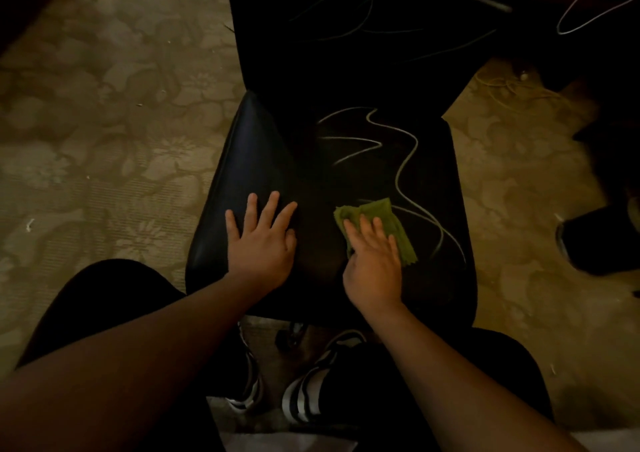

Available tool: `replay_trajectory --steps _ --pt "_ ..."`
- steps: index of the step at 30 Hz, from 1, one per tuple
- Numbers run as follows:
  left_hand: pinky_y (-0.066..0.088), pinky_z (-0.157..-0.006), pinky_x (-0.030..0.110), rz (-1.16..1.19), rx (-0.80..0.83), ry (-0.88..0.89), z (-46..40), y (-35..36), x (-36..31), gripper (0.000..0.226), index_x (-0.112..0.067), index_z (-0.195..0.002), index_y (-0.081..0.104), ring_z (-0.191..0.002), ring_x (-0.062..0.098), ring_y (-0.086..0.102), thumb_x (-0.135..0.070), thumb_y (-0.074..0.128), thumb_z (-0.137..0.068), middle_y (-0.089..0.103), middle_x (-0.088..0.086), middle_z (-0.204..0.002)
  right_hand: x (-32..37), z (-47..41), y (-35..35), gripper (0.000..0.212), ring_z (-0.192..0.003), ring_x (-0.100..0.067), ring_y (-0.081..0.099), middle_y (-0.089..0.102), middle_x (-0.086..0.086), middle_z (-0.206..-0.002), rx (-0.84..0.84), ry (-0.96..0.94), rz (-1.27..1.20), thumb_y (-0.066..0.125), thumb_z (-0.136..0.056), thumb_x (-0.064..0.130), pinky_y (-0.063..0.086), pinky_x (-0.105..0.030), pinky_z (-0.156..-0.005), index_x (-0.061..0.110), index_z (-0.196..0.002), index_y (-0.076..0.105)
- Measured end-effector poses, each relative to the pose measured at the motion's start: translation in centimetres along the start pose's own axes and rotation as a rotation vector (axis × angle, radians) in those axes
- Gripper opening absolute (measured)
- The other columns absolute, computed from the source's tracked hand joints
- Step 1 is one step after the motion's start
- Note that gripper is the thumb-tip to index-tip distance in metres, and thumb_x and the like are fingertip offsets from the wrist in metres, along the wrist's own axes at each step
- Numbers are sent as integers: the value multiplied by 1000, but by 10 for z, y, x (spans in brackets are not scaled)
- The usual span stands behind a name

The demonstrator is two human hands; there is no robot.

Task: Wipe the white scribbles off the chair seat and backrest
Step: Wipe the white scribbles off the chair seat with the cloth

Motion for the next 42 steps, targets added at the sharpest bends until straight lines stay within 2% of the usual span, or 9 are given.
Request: replay_trajectory --steps 8,17,21,25,28,31,34,38,42 --pt "-17 -122 56 -47 -5 167 25 28 -30 67 -35 -164 6 -156 22 -19 -61 6 -101 -6 -6 -173 6 18 7 65 -153 -11 -2 11 9 -166 75 -220 35 41 -99 18 -3 -37 -123 38 -157 17" --pt "-15 -123 54 -33 14 218 9 13 -3 63 -43 -161 10 -156 15 -17 -62 22 -102 0 -12 -173 -46 30 -10 65 -153 -13 0 14 8 -166 12 -21 10 38 -97 14 4 -41 -124 37 -156 22" --pt "-16 -122 58 37 34 114 7 2 -14 63 -39 -161 15 -158 21 -15 -52 32 -102 1 -9 -173 -37 34 -6 68 -153 -18 0 12 3 -167 -21 79 7 43 -96 12 3 -43 -124 34 -157 21" --pt "-22 -117 59 88 82 92 31 16 -54 66 -33 -163 2 -154 29 -26 -50 22 -102 -14 -6 -172 0 50 6 76 -153 -18 -7 4 4 -167 75 -70 46 51 -94 15 -1 -44 -124 32 -158 14" --pt "-29 -116 51 123 72 140 39 30 -60 64 -39 -163 2 -151 22 -33 -50 9 -101 -15 -13 -171 5 56 12 75 -152 -14 -11 1 6 -168 99 -148 64 50 -95 19 -4 -42 -124 31 -158 10" --pt "-37 -110 38 88 26 190 36 33 -46 61 -40 -163 2 -151 16 -32 -55 16 -106 -14 -19 -169 -7 55 8 73 -152 -11 -9 3 9 -167 99 -176 45 45 -96 16 -2 -41 -124 36 -158 10" --pt "-36 -111 36 65 31 185 30 31 -34 63 -41 -163 1 -151 14 -31 -59 20 -105 -15 -22 -167 -27 54 -3 69 -153 -13 -3 9 8 -167 36 -70 23 43 -97 15 1 -41 -124 36 -157 16" --pt "-24 -119 45 42 53 197 25 24 -26 63 -44 -162 1 -152 14 -28 -60 21 -104 -9 -21 -170 -52 49 -9 68 -153 -16 -1 11 5 -167 -42 159 10 40 -96 17 3 -44 -124 35 -157 17" --pt "-21 -121 52 76 35 119 21 17 -29 62 -43 -161 10 -155 17 -22 -53 29 -103 -1 -18 -171 -35 53 -2 72 -153 -21 -5 5 2 -167 -13 153 42 43 -95 16 0 -46 -124 33 -158 11"
Point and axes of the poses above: each hand's wrist, its own z-axis away from the middle knuckle, its own y-axis out of the palm, x = y × z, the point moved 4 cm from there along -z, towards the middle knuckle
